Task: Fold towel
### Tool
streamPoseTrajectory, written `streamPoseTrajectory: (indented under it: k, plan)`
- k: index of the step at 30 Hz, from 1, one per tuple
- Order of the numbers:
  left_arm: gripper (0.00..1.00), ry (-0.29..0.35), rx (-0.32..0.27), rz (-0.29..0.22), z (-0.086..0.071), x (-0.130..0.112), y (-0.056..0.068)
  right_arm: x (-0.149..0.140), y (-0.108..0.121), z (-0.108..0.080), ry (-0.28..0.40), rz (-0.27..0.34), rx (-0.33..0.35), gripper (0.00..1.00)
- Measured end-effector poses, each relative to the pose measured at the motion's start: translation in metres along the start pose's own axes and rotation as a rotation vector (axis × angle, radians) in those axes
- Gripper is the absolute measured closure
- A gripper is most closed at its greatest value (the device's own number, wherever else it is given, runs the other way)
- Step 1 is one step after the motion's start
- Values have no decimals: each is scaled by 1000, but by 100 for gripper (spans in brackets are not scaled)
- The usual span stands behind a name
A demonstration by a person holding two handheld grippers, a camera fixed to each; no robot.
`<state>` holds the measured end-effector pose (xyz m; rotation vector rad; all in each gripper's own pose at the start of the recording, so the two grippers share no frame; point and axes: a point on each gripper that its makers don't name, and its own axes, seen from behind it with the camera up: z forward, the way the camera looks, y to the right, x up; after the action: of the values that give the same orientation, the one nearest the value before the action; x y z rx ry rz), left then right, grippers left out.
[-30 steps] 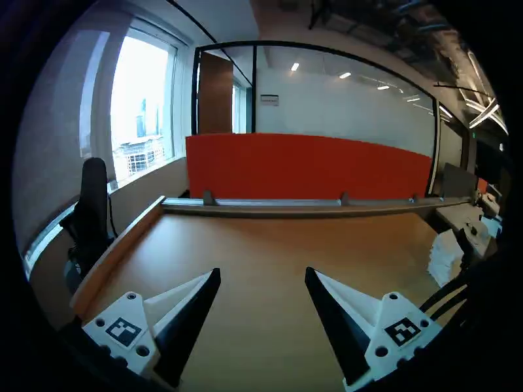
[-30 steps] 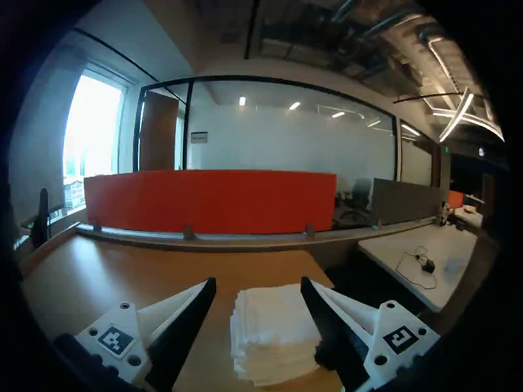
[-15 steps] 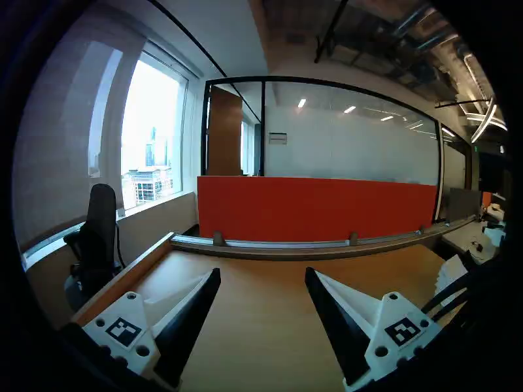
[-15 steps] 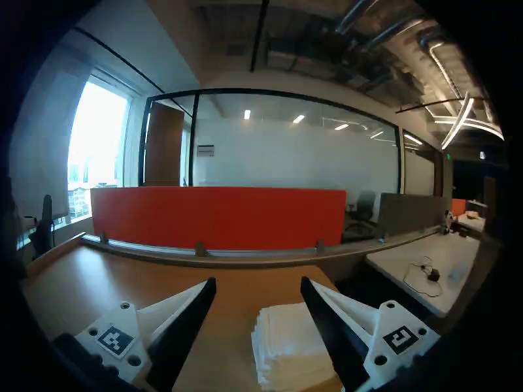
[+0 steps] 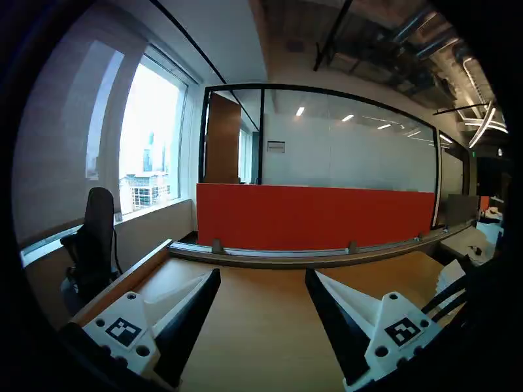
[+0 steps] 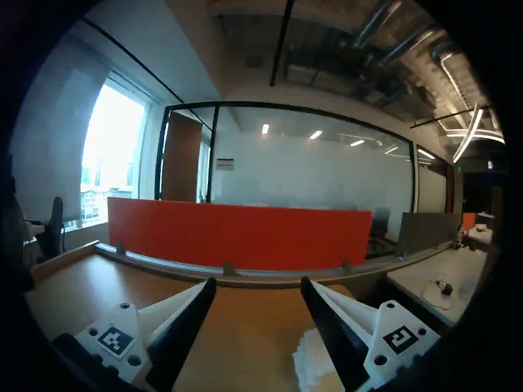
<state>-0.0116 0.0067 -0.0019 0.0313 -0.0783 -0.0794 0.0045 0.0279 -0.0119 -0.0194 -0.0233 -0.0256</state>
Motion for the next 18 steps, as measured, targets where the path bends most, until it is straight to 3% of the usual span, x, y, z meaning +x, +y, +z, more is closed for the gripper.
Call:
streamPoseTrajectory:
  k: [3,10,18]
  plan:
    - [4,9,3,-8,1,1,-4,0,-16,6,5,15,14,0]
    - [4,14,10,-20,2,-3,-15,-1,-26,13,-3,39,17,0]
    - [4,42,-6,-44,4,-10,-17,3,-38,21,3,41,20,0]
